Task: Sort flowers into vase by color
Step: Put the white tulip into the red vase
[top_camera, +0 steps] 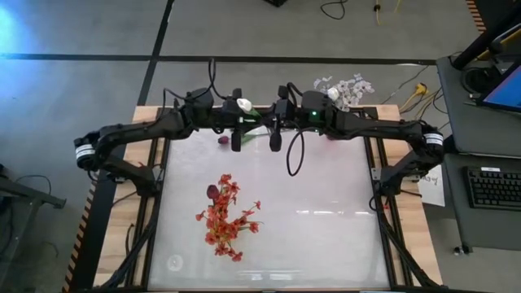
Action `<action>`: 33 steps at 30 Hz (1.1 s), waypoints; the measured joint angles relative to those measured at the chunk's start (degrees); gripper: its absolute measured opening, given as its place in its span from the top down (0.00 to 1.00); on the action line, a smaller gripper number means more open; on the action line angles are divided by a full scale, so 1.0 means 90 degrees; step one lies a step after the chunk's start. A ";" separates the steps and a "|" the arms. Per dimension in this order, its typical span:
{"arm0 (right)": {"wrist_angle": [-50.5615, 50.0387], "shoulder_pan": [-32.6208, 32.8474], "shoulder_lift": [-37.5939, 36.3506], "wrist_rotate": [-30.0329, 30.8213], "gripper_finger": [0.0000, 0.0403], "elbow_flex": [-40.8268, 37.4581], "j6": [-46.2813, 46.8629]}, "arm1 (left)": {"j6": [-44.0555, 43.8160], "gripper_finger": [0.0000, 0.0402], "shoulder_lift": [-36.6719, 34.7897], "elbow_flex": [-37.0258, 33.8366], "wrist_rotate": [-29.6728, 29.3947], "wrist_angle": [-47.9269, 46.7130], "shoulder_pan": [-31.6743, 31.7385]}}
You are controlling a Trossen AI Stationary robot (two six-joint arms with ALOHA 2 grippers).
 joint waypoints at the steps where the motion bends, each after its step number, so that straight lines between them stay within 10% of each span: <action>1: -0.0045 -0.0002 -0.0065 0.0000 0.95 -0.0002 0.0001 | 0.0023 0.77 -0.0022 0.0073 0.0002 -0.0130 0.0000; 13: 0.0117 -0.0001 -0.1662 0.0634 0.95 -0.1445 0.0084 | 0.0846 0.53 -0.0175 0.1439 0.0007 -0.3049 0.0022; 33: 0.1435 0.0000 -0.4761 0.3533 0.96 -0.4737 0.0342 | 0.1212 0.59 -0.1667 0.0781 0.0021 -0.2445 0.0032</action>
